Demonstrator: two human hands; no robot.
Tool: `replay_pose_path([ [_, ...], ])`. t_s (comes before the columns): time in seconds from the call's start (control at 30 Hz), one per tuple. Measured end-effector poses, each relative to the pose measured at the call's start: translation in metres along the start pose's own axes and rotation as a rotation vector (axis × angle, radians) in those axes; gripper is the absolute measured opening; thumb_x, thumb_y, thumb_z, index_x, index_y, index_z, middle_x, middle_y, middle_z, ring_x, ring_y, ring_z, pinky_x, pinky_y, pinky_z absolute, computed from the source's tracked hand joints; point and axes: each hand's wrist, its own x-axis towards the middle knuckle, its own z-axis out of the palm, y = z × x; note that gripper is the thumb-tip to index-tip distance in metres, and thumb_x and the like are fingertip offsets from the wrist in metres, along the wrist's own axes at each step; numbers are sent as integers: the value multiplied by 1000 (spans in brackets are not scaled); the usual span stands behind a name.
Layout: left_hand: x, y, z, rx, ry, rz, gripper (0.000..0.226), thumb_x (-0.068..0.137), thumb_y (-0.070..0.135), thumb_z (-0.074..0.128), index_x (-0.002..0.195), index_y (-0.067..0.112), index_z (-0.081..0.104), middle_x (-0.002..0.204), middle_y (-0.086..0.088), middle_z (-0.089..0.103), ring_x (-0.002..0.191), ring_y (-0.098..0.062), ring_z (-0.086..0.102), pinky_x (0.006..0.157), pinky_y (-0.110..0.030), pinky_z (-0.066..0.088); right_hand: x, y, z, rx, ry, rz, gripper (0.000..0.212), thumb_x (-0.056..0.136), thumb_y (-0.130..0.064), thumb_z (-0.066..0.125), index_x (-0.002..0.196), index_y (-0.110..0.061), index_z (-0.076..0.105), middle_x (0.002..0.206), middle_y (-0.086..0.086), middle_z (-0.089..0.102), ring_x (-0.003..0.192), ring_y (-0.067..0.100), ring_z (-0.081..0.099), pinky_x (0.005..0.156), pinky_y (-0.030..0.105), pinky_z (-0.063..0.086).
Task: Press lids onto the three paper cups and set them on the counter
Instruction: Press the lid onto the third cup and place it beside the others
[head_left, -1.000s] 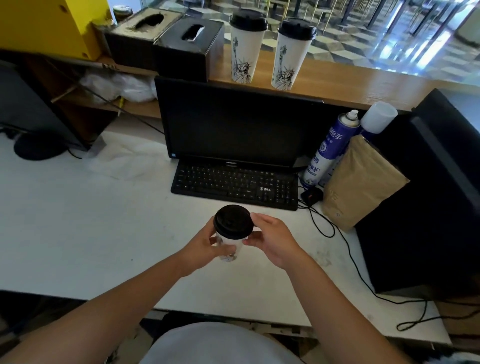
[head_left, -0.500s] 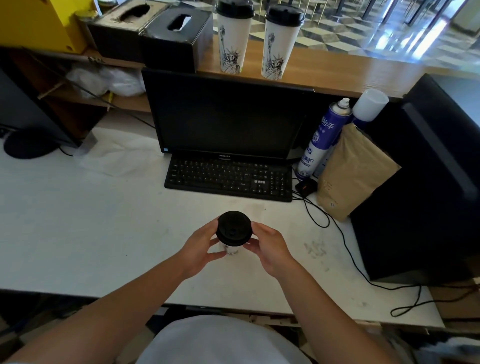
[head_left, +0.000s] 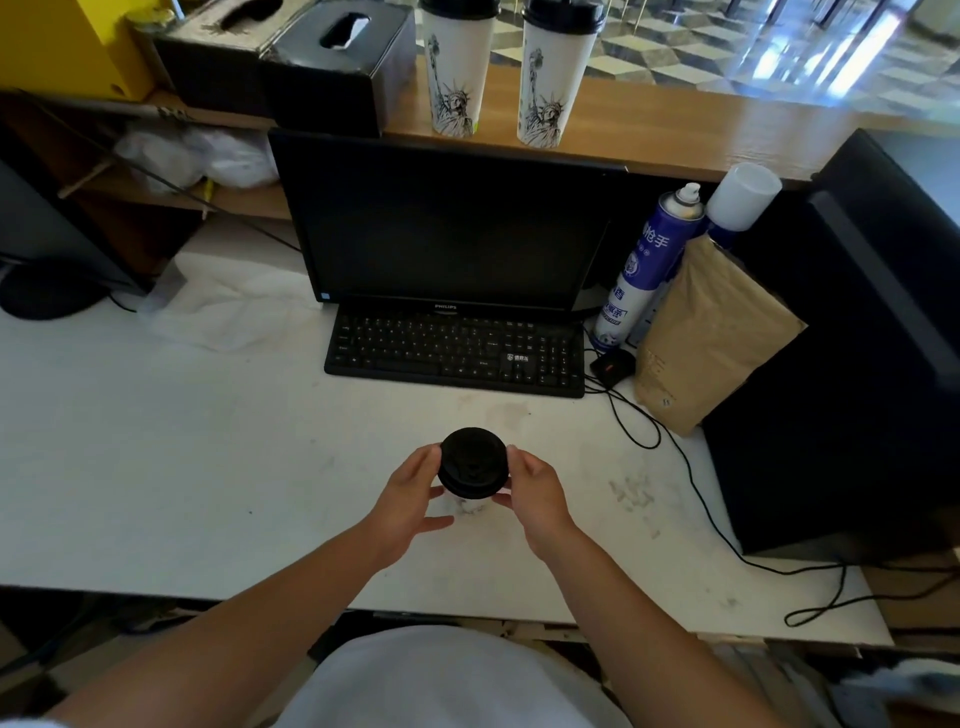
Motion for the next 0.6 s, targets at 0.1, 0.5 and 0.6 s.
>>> replay_pose_path([
  [0.1,2,-5,1,117,33,67,35,104,46,31,126,30,52,130,0,58,119,-21,58,88,-46,58,1,-1,1,-85,3,-18,35,108,-32,37,111,-15,67,111,6,68,106,22,65,84,36,61],
  [0.5,2,-8,-4,383,7,221,34,107,29,27,139,25,36,142,-2,45,126,-20,49,94,-45,54,-1,-4,-1,-247,30,-118,26,107,-24,37,102,-18,62,100,-1,61,86,10,60,61,30,63],
  [0.6,2,-3,-3,427,29,260,39,107,17,29,144,24,33,148,0,41,125,-18,49,102,-44,50,-2,-7,-3,-140,45,-21,22,105,-28,43,103,-18,63,103,1,64,91,17,64,54,29,60],
])
